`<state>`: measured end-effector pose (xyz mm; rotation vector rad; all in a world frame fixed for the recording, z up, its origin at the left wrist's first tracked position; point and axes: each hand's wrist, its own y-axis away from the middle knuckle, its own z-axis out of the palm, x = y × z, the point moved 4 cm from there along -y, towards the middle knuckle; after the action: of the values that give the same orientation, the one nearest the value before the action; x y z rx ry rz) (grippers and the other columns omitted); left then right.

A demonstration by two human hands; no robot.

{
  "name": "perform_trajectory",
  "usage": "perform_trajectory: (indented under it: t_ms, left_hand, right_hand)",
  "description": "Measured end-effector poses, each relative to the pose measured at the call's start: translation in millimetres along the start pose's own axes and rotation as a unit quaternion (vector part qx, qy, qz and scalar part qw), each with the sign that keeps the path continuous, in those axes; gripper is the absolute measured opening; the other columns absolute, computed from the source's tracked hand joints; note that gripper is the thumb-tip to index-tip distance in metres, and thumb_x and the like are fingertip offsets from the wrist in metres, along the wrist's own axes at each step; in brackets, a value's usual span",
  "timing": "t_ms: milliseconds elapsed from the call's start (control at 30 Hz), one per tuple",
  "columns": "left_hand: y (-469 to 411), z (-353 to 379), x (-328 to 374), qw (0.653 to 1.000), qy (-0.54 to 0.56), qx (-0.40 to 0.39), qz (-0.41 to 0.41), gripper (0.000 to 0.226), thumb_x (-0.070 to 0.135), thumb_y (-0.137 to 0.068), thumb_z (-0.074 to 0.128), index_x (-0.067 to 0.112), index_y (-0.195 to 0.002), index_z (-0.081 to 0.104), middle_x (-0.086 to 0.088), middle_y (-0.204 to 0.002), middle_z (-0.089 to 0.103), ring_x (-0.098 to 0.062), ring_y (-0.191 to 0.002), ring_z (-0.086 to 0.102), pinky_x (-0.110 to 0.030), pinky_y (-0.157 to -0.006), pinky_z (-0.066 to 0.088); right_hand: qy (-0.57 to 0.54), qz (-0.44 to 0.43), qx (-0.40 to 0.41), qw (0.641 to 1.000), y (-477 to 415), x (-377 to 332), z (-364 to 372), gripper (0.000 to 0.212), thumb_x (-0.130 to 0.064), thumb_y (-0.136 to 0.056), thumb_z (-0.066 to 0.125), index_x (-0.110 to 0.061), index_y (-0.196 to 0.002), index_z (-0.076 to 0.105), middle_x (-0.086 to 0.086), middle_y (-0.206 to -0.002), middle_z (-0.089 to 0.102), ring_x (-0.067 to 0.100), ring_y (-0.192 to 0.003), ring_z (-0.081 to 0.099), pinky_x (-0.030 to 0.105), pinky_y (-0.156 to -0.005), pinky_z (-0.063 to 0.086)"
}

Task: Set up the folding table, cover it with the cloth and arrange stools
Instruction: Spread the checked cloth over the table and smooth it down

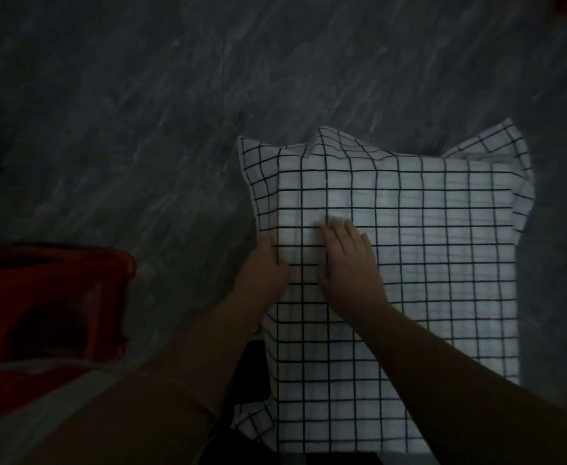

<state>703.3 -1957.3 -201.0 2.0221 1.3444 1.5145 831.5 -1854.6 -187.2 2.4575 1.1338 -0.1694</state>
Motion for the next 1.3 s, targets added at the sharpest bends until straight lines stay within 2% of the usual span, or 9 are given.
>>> perform_trajectory:
  t_ms: [67,133,300,500,767,900,967,1033,1300]
  left_hand:
    - [16.5,8.7,-1.3,0.998,-0.042,0.009,0.035,0.029,0.016,-0.093,0.049,0.018,-0.121,0.052,-0.001,-0.101,0.063,-0.02,-0.087,0.061,-0.032,-0.074,0.056]
    - [27.1,25.5,-3.3,0.997,-0.062,0.006,0.046,0.05,0.016,-0.093,0.05,0.016,-0.142,0.042,-0.015,-0.119,0.061,-0.03,-0.104,0.061,-0.046,-0.09,0.055]
    - [48.6,92.1,12.9,0.957,-0.228,0.054,0.17,0.064,0.017,-0.095,0.048,0.009,-0.155,0.026,-0.016,-0.161,0.025,-0.032,-0.15,0.017,-0.046,-0.124,0.015]
    - [85.0,220.4,32.2,0.915,-0.338,0.032,0.219,0.067,0.036,-0.093,0.024,0.013,-0.156,0.022,-0.016,-0.163,0.019,-0.034,-0.151,0.01,-0.051,-0.121,0.019]
    - [132.4,361.3,74.2,0.878,-0.415,-0.028,0.237,0.074,0.036,-0.096,0.05,0.022,-0.157,0.01,-0.009,-0.166,0.0,-0.032,-0.152,-0.007,-0.058,-0.121,0.006]
    - [141.6,396.8,77.5,0.863,-0.457,-0.069,0.206,0.08,0.042,-0.098,0.049,0.029,-0.157,-0.004,-0.008,-0.165,-0.013,-0.032,-0.15,-0.018,-0.06,-0.119,-0.001]
    - [141.0,405.4,74.8,0.857,-0.468,-0.063,0.206,0.082,0.043,-0.096,0.051,0.03,-0.157,-0.003,-0.01,-0.166,-0.01,-0.033,-0.15,-0.018,-0.06,-0.119,0.0]
    - [138.0,411.1,68.3,0.852,-0.48,-0.056,0.202,0.084,0.045,-0.095,0.051,0.03,-0.156,-0.005,-0.01,-0.165,-0.012,-0.033,-0.15,-0.02,-0.06,-0.119,-0.001]
    - [133.5,410.5,63.7,0.847,-0.487,-0.045,0.207,0.088,0.05,-0.092,0.056,0.033,-0.156,-0.002,-0.006,-0.166,-0.012,-0.03,-0.151,-0.017,-0.058,-0.12,0.0]
  right_hand:
    - [-0.012,0.018,-0.007,1.0,22.0,14.5,-1.2,0.067,-0.027,-0.095,0.048,-0.016,-0.156,0.022,0.007,-0.164,0.022,0.024,-0.153,0.011,0.046,-0.125,0.012]
    - [-0.022,0.03,-0.006,0.999,42.2,32.5,2.2,0.068,-0.026,-0.095,0.05,-0.016,-0.156,0.022,0.007,-0.164,0.021,0.024,-0.153,0.01,0.046,-0.125,0.011]
    - [-0.045,0.045,0.011,0.998,90.3,96.6,20.1,0.063,-0.027,-0.098,0.045,-0.014,-0.156,0.024,0.008,-0.163,0.024,0.025,-0.153,0.013,0.049,-0.123,0.017]
    - [-0.062,0.045,0.025,0.997,148.8,200.2,28.7,0.062,-0.023,-0.096,0.052,-0.009,-0.153,0.032,0.014,-0.159,0.032,0.03,-0.15,0.023,0.053,-0.119,0.025]
    - [-0.167,0.195,0.003,0.966,228.1,333.3,16.5,0.065,-0.02,-0.097,0.054,-0.009,-0.155,0.027,0.013,-0.16,0.029,0.029,-0.146,0.028,0.043,-0.121,0.023]
    - [-0.287,0.265,-0.025,0.92,248.7,355.2,18.6,0.055,-0.02,-0.097,0.055,-0.008,-0.148,0.037,0.001,-0.133,0.052,0.021,-0.127,0.047,0.014,-0.107,0.028]
    - [-0.314,0.265,-0.063,0.909,249.2,354.6,28.7,0.059,-0.038,-0.095,0.048,-0.015,-0.149,0.037,0.003,-0.135,0.055,0.024,-0.129,0.05,0.025,-0.107,0.04]
    - [-0.329,0.245,-0.078,0.909,245.8,351.2,38.3,0.067,-0.034,-0.095,0.049,-0.022,-0.156,0.025,0.004,-0.156,0.037,0.023,-0.143,0.035,0.037,-0.118,0.03]
    - [-0.345,0.277,-0.076,0.893,239.3,348.1,43.8,0.06,-0.006,-0.096,0.052,-0.011,-0.153,0.032,0.017,-0.141,0.05,0.032,-0.13,0.048,0.029,-0.105,0.036]
